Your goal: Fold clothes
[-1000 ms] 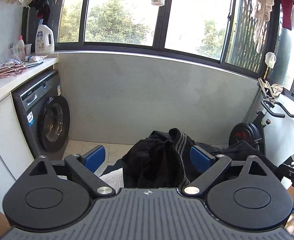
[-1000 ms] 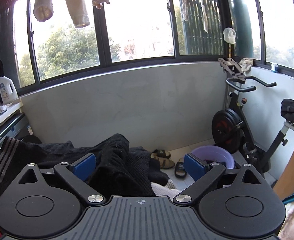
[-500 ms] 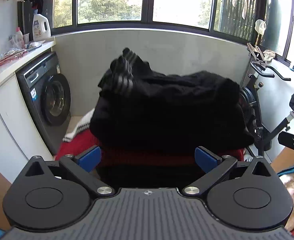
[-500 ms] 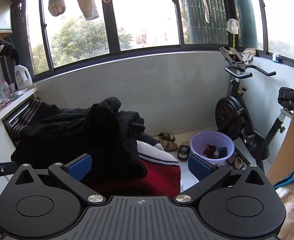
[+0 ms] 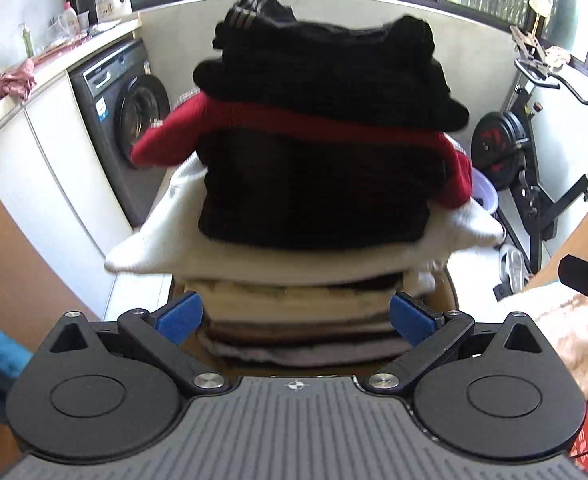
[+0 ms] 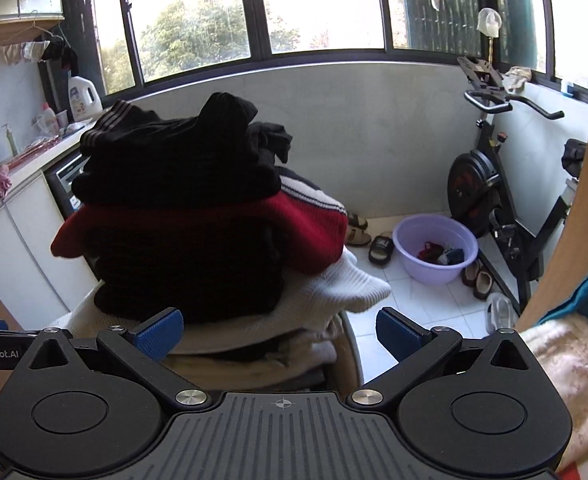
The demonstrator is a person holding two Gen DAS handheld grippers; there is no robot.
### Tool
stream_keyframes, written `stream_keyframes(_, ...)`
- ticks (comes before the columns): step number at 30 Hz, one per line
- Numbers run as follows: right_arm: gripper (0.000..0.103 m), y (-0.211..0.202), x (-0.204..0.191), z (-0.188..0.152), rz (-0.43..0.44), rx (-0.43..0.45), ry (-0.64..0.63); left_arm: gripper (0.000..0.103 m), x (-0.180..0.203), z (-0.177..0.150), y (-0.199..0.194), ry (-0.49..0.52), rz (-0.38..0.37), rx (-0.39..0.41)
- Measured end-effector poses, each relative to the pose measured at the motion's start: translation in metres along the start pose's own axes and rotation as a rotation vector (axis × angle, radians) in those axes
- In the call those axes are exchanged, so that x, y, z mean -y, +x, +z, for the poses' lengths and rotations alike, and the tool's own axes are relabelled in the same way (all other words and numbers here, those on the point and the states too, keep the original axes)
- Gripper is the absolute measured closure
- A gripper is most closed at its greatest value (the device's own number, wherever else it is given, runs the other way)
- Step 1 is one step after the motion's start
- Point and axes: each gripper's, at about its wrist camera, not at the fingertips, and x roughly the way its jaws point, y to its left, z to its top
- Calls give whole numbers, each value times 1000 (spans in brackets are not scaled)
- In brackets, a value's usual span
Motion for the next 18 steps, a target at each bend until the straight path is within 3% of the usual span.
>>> stream_keyframes(6,1,-41,-14,-41,-46,-9,-6,1,0,-32,-16,43,-41,-13)
stream_keyframes(13,1,-78,-47,-88,-116,-51,63,1,-25,-68,-33,78,-117,-59)
stream_keyframes(18,1,-102,-80,-120,-154,-70,81,1,-45,-96,-48,125,-71,-64)
